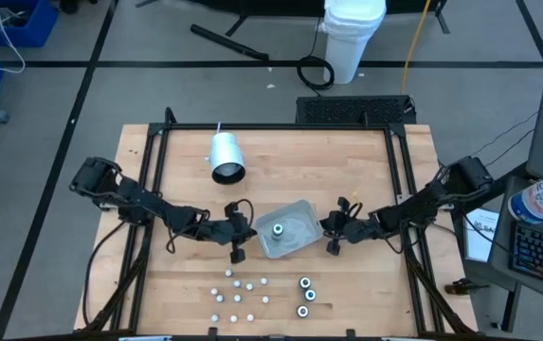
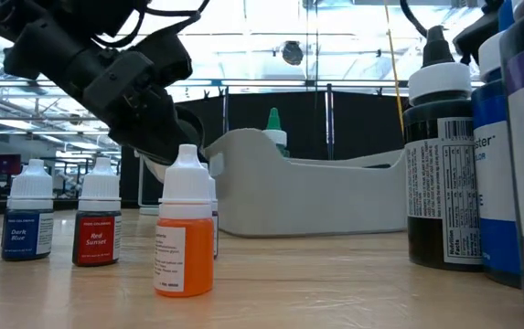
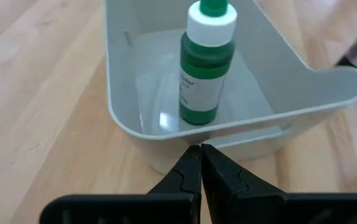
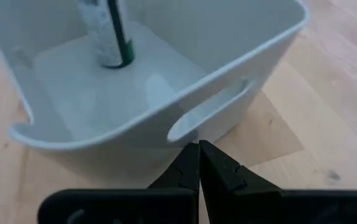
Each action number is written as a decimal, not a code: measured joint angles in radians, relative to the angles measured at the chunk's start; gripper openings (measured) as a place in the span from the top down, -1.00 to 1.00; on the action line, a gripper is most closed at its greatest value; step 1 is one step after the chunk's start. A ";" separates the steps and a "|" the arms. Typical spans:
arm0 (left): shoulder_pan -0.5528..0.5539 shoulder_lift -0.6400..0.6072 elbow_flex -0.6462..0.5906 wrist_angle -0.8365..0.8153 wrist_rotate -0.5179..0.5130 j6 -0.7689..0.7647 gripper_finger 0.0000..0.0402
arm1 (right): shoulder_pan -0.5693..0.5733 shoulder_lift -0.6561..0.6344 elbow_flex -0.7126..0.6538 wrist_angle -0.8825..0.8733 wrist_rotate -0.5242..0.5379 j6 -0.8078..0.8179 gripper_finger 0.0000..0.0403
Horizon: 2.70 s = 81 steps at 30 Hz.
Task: Pick & Place food coloring
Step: Adjust the white bin, then adjust the large green food coloring bottle on the white bin
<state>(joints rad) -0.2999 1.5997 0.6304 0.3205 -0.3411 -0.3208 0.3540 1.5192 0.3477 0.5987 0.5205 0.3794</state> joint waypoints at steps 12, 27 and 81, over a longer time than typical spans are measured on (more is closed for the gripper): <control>0.083 0.000 0.000 0.022 -0.001 0.030 0.91 | 0.040 0.001 0.001 0.014 -0.002 0.010 1.00; 0.080 0.000 0.000 0.022 0.063 0.038 0.91 | 0.039 0.000 0.003 -0.052 0.001 0.046 1.00; 0.020 -0.368 -0.025 -0.342 -0.089 0.324 0.91 | 0.036 -0.626 0.214 -0.434 -0.130 -0.126 0.95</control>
<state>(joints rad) -0.2800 1.2321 0.6053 -0.0211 -0.4304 0.0029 0.3905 0.8932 0.5616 0.1645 0.3904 0.2530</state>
